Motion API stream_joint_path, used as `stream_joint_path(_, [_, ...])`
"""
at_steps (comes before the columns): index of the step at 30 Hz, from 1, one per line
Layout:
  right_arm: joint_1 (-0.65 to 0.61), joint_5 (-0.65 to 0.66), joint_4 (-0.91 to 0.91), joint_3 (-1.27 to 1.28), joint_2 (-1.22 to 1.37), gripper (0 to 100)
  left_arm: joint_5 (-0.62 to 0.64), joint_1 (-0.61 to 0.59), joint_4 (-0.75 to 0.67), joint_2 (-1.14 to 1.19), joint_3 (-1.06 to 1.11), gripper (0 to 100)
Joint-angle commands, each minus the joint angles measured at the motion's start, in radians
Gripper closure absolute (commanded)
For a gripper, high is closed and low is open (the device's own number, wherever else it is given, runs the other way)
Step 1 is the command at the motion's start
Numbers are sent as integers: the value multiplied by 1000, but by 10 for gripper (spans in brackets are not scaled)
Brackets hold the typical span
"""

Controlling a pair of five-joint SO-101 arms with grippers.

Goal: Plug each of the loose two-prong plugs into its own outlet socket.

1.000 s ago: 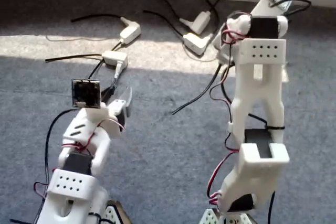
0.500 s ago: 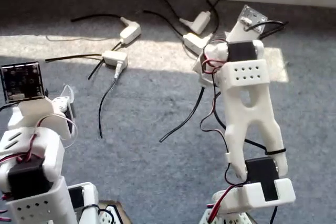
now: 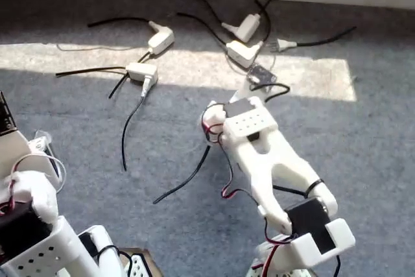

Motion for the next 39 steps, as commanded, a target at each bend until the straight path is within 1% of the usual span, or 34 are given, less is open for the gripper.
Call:
stream_joint_path(1, [-70, -11, -183, 101, -53, 966, -20, -25, 110, -10, -31, 805])
stream_joint_path(2, [-76, -11, -213, 124, -53, 954, -40, -25, 141, -10, -30, 781])
stream_joint_path(4, [-76, -11, -240, 147, -53, 886, -75, -22, 183, -10, -30, 755])
stream_joint_path(8, [-74, -15, -243, 160, -53, 643, -97, -27, 206, -10, -31, 755])
stream_joint_path(9, [-74, -15, -242, 160, -54, 601, -97, -27, 206, -10, -31, 755])
stream_joint_path(11, [-53, -12, -239, 160, -56, 556, -94, -21, 203, -10, -33, 755])
stream_joint_path(14, [18, -11, -239, 157, -67, 553, -92, -19, 193, -12, -41, 755])
stream_joint_path(17, [116, -11, -226, 162, -137, 553, -92, -22, 152, -12, -39, 755])
stream_joint_path(20, [222, -14, -131, 162, -242, 553, -92, -27, 146, -12, -39, 755])
stream_joint_path(24, [400, -17, -71, 162, -371, 553, -91, -27, 158, -12, -31, 755])
stream_joint_path(27, [567, -17, -84, 188, -407, 555, -91, -25, 216, -12, -31, 755])
stream_joint_path(30, [711, -17, -188, 240, -395, 555, -91, -21, 287, -12, -30, 755])
stream_joint_path(33, [797, -18, -363, 318, -355, 555, -91, -21, 311, -12, -24, 755])
stream_joint_path(35, [816, -18, -509, 364, -309, 555, -91, -18, 293, -12, 7, 755])
stream_joint_path(37, [822, -12, -644, 394, -249, 555, -92, 7, 242, -12, 70, 755])
stream_joint_path(39, [825, -12, -713, 404, -185, 555, -92, 33, 170, -12, 157, 755])
